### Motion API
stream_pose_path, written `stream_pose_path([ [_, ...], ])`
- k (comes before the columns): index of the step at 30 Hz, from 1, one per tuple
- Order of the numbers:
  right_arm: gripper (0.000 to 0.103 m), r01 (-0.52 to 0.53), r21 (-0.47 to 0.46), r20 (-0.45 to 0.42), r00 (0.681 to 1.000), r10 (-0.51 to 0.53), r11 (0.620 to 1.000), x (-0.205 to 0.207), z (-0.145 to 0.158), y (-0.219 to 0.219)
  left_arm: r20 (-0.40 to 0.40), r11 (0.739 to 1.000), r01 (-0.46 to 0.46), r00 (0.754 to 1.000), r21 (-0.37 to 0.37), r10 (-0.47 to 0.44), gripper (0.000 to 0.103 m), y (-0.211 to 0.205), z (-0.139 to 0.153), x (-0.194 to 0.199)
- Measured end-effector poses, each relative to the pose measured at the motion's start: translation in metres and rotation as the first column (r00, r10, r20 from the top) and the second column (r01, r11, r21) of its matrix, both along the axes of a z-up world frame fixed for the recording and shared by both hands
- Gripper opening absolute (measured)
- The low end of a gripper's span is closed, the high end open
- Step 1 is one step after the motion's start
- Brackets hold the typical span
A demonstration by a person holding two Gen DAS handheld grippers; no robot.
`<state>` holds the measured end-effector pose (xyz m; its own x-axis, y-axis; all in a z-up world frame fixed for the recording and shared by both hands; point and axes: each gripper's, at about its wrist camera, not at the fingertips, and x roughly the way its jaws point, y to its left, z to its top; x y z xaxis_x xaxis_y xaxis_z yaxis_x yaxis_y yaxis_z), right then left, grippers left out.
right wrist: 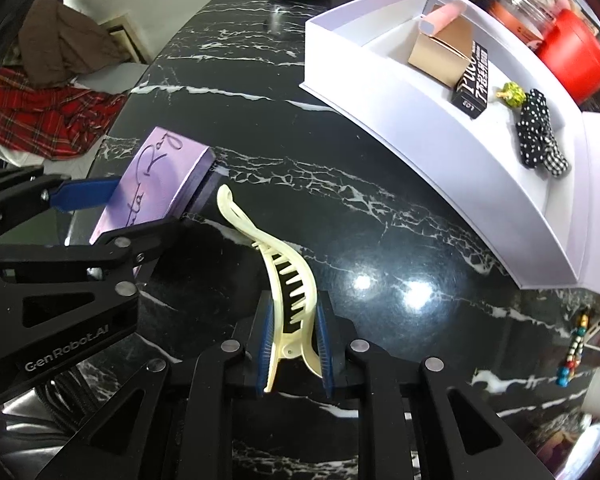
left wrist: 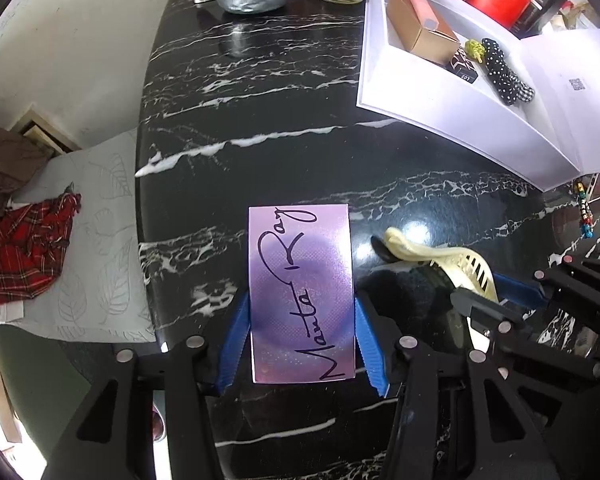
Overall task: Organize rigid objects
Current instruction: 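Lift the purple card and cream claw clip and carry both over the white box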
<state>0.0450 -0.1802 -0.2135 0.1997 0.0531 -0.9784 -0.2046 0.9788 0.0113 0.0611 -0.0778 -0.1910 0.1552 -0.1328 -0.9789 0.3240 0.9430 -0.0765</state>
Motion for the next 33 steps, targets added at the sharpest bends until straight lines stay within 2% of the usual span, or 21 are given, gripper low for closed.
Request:
stream_pose_path([
  [13,0.02,-0.001,0.02,0.019,1.0,0.001,1.0,-0.01,0.022,-0.007,-0.008,0.999,-0.029,1.0,-0.029,0.029,0.051,0.01,0.02,-0.005],
  [33,0.02,0.006,0.05,0.079,0.997,-0.01,0.999,-0.025,0.077,-0.017,0.08,0.997,-0.017,0.997,-0.076,0.023,0.051,0.013,0.08,-0.009],
])
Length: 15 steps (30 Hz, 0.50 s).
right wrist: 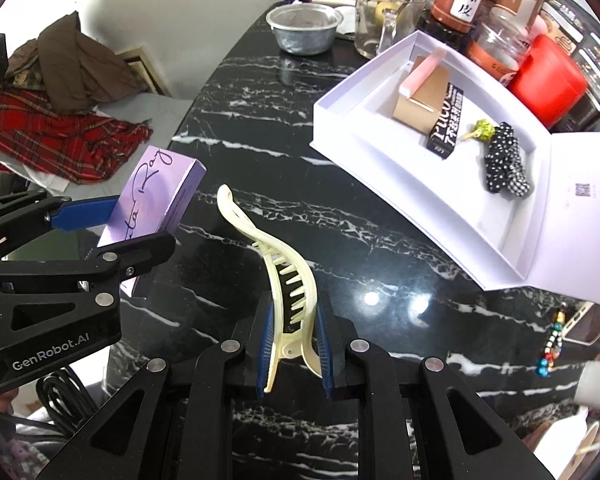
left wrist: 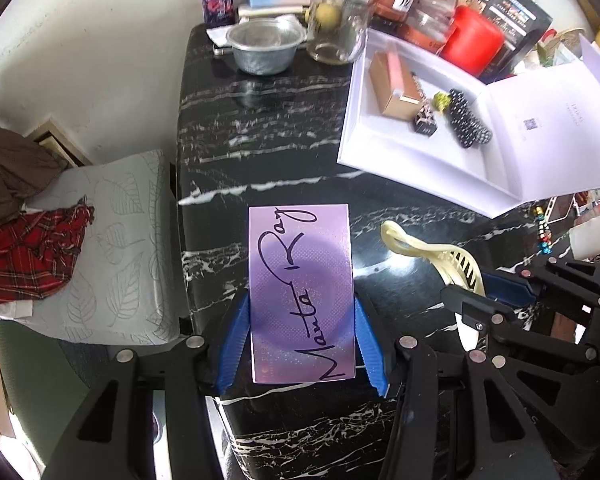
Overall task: Organize rigid objects
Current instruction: 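Lift the purple card and cream claw clip and carry both over the white box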
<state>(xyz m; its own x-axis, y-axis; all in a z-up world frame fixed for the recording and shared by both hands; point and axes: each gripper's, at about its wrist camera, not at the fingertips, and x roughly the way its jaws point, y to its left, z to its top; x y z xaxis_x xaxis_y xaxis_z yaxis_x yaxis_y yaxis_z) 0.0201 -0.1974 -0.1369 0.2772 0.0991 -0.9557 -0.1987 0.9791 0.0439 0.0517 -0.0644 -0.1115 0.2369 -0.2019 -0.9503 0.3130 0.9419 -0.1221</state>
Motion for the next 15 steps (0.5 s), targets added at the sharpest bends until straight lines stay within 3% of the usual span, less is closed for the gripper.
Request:
stream_pose_path([
  [15,0.02,0.074,0.013,0.058,0.996,-0.075,0.997,0.002,0.044,-0.016,0.101,0.999,0.039,0.994,-0.025,-0.037,0.051,-0.015,0.055,0.015],
])
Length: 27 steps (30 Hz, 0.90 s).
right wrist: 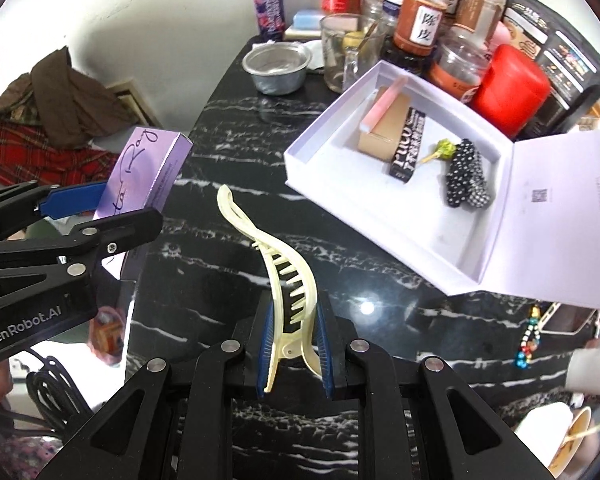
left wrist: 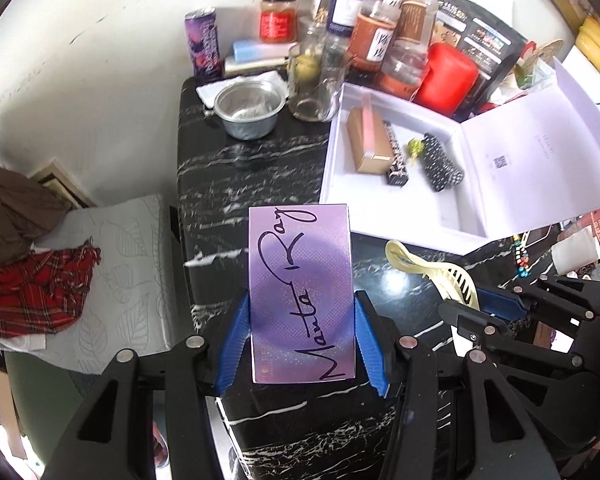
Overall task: Organize rigid objects
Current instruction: 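Lift the purple card and cream claw clip and carry both over the white box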
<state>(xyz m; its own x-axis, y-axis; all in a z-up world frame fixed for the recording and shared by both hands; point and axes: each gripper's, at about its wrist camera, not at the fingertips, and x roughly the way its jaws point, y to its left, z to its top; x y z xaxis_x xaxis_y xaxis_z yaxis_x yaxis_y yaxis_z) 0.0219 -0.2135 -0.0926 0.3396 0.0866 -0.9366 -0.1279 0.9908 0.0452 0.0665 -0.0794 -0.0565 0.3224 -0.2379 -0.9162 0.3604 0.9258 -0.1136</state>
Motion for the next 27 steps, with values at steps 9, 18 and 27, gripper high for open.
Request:
stream_pose_path([
  [9,0.02,0.035,-0.005,0.035,0.999,-0.035,0.999,0.011,0.022,-0.018,0.036,0.998,0.053,0.998,-0.017,-0.052,0.051,-0.024,0.021,0.015],
  [18,0.02,0.074,-0.007,0.072,0.995,-0.074,0.997,0.031,0.038,-0.043,0.066,0.995,0.094,0.994,-0.035,-0.092,0.051,-0.055,0.035,0.041],
  [27,0.02,0.13,-0.015,0.113,0.985,-0.128,0.991,0.056,0.049,-0.077,0.109,0.989,0.135,0.986,-0.056,-0.129,0.051,-0.092,0.048,0.07],
])
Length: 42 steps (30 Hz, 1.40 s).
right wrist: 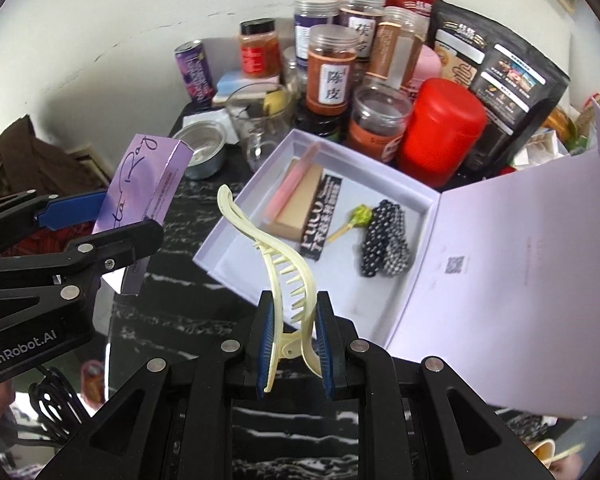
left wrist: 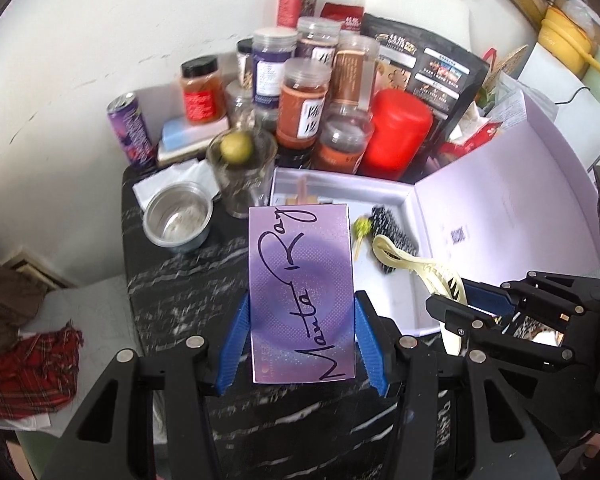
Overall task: Organize rigid objects
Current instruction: 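Lift the purple card and cream claw clip and carry both over the white box, then lower the card and claw clip into the box and open both tools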
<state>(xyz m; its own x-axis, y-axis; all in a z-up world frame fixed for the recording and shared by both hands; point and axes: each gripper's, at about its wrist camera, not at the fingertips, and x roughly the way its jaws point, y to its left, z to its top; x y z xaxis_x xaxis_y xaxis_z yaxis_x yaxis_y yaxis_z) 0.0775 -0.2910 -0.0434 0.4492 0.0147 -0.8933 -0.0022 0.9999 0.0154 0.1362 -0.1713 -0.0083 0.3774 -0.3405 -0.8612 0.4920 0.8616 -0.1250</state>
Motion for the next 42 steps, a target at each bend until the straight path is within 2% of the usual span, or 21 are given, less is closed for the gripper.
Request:
stream_pose_path([
  [10,0.02,0.069,-0.021,0.039,0.997,-0.068,0.997,0.032,0.009,-0.038,0.031,0.999,0.04,0.999,-0.017,-0.039,0.051,-0.04,0.002,0.035],
  [18,0.02,0.13,-0.018,0.042,0.991,-0.129,0.991,0.056,0.001,-0.064,0.008,0.997,0.073,0.997,-0.015,-0.072,0.051,-0.065,-0.02,0.057],
  [30,0.02,0.179,-0.024,-0.032,0.983,-0.18,0.984,0.075,-0.044,-0.08,-0.069,0.994,0.112,0.992,0.018,-0.11,0.051,-0.087,-0.072,0.073],
  [42,0.02,0.177,-0.034,-0.113,0.977,-0.18,0.984,0.07,-0.085,-0.074,-0.138,0.99,0.136,0.982,0.042,-0.129,0.051,-0.086,-0.112,0.064],
])
